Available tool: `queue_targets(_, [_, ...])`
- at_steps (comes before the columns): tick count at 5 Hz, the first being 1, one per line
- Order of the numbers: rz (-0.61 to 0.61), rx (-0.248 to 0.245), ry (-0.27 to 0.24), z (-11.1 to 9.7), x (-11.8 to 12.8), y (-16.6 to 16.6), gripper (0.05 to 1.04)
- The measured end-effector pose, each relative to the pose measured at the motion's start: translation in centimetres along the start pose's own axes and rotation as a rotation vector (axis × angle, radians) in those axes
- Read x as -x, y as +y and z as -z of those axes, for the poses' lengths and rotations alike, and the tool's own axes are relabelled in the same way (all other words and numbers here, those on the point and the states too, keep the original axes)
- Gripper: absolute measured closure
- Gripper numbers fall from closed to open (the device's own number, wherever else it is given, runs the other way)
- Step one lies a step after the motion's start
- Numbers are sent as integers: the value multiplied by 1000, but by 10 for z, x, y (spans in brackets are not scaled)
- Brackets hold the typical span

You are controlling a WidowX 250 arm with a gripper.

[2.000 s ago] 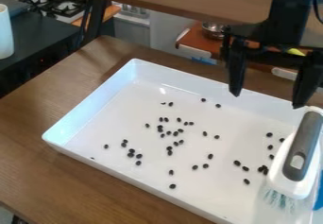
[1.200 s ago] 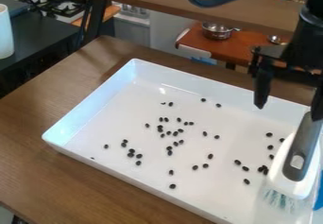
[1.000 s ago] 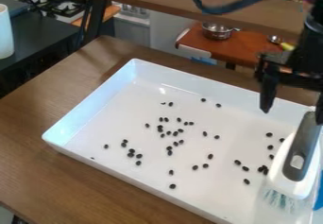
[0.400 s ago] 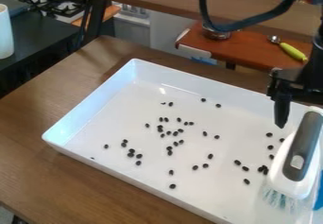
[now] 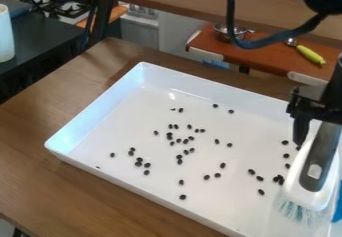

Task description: Sweep into pile

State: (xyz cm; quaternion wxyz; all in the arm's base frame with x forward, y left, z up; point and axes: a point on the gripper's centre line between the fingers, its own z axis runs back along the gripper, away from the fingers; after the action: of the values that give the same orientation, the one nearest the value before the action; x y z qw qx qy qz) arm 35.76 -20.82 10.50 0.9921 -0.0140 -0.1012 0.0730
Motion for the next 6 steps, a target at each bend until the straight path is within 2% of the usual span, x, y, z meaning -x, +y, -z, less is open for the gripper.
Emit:
queue_targets(1, [7,-28,14,12,1,2,80])
queue_targets(2, [10,-31,9,13,-1,2,112])
queue_targets(3, [22,-55,26,24,1,4,387])
queue_targets(4, [26,-61,34,28,2,6,585])
queue_targets(6, [33,-87,33,34,4,13,585])
